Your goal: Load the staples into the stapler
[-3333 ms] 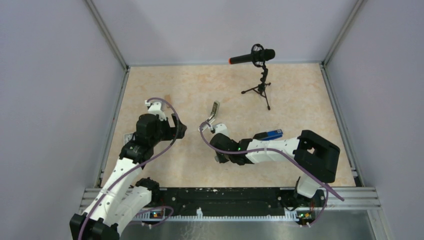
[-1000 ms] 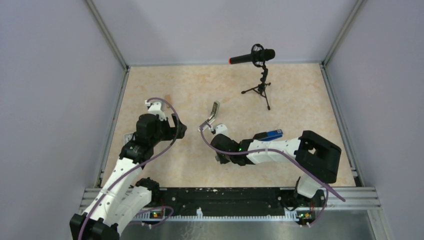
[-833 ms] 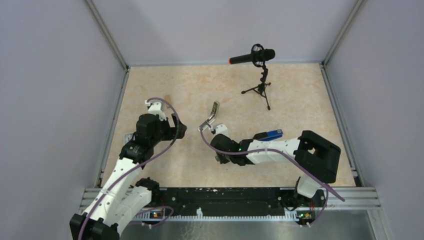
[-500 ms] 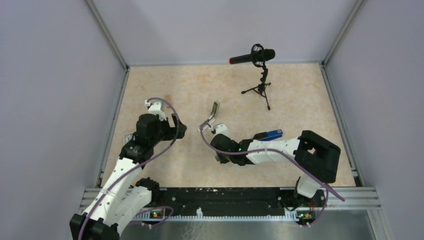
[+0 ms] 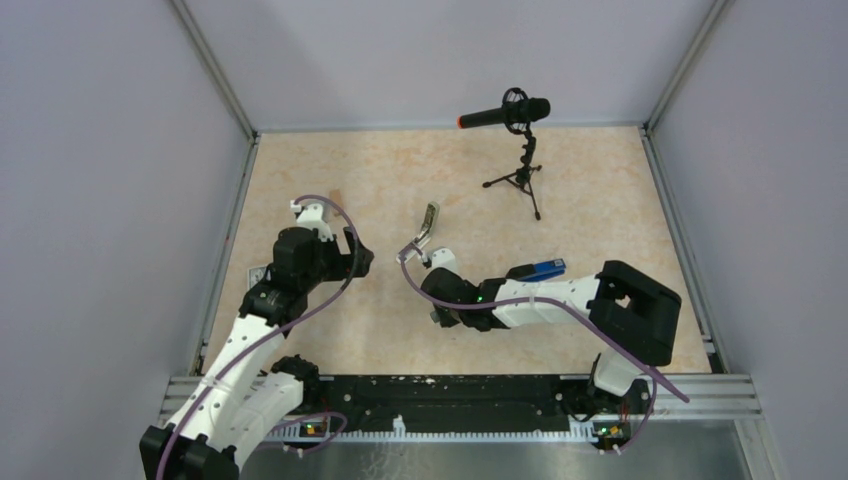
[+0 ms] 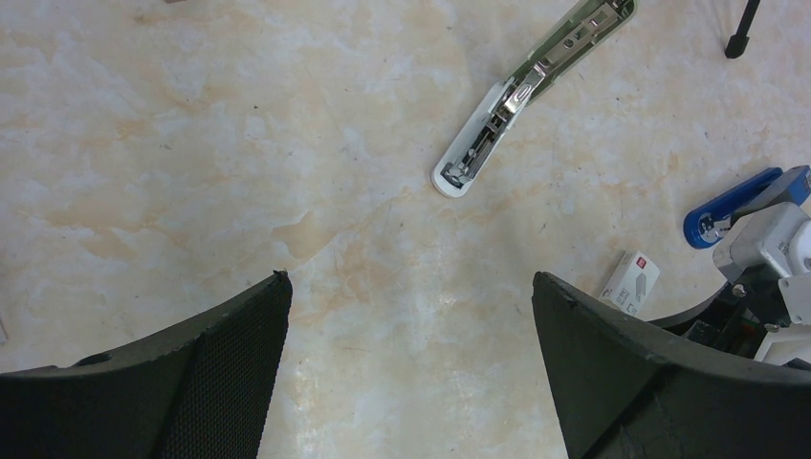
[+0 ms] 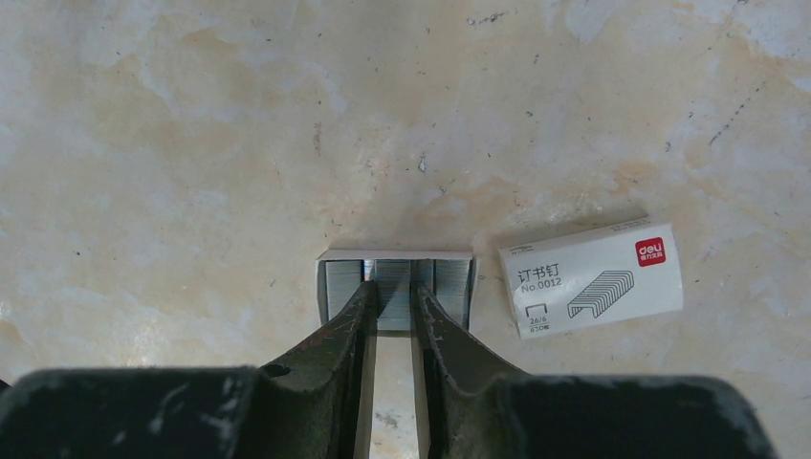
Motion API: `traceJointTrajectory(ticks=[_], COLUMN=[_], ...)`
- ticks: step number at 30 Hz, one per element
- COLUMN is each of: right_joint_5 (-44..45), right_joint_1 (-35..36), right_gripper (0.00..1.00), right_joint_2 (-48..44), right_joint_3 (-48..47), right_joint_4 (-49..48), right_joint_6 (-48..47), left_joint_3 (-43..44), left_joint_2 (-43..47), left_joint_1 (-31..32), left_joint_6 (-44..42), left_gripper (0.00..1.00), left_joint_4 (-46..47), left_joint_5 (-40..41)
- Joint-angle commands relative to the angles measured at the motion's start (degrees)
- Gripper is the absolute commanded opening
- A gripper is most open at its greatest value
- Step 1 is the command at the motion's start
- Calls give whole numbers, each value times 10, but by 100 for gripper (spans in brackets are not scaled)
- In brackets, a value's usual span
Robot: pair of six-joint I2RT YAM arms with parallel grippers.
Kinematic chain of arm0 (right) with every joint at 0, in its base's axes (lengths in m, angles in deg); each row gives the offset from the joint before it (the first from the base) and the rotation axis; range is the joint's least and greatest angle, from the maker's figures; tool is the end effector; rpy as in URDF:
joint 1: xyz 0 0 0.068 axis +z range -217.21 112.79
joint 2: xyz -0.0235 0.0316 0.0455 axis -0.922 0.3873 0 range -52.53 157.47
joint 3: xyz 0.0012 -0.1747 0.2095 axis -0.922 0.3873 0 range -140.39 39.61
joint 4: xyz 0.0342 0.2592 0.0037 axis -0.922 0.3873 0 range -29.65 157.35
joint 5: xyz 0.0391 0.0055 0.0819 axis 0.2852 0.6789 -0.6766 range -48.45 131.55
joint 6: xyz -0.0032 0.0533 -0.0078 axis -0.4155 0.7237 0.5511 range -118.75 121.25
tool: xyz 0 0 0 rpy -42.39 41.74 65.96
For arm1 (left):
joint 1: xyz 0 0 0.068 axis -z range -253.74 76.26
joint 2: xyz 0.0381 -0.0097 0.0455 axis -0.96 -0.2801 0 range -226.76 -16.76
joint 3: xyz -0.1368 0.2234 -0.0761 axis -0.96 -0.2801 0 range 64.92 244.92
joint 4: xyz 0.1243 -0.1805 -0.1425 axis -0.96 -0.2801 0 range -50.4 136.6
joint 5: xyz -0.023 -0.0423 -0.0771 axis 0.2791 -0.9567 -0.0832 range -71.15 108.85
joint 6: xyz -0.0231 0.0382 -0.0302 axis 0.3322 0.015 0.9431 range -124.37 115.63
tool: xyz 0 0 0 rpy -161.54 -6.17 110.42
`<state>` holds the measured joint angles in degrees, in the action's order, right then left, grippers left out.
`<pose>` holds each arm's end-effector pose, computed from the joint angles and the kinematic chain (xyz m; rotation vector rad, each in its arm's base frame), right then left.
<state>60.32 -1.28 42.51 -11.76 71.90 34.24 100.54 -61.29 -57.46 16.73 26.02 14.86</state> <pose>0.1422 0.2905 0.1622 -0.5818 2.4215 0.3246 0.1706 -0.0524 0.2660 -0.0460 2.1181 -0.4658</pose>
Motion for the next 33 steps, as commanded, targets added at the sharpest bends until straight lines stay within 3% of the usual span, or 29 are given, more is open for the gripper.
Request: traceJointTrajectory(ticks=[1, 8, 13, 21, 33], right_joint_5=[8, 6, 7, 13, 22], right_joint_1=[-1, -1, -1, -4, -13], right_gripper=[17, 16, 16, 16, 16], right_joint_2=[-20, -39, -60, -103, -197], right_joint_3=[-11, -16, -11, -1, 42], right_joint_4=[11, 12, 7, 5, -2], right_joint_6=[-11, -17, -20, -31, -43], left_joint_3=[2, 6, 62, 81, 209], left_joint_2=[-2, -32, -113, -214, -478], left_joint_1=[0, 0, 0, -4, -26], left_joint_6=[10, 39, 55, 58, 78], left_gripper=[99, 99, 94, 84, 49], left_joint_4=[26, 38, 22, 81, 72], left_joint_5=[11, -36, -75, -68, -138])
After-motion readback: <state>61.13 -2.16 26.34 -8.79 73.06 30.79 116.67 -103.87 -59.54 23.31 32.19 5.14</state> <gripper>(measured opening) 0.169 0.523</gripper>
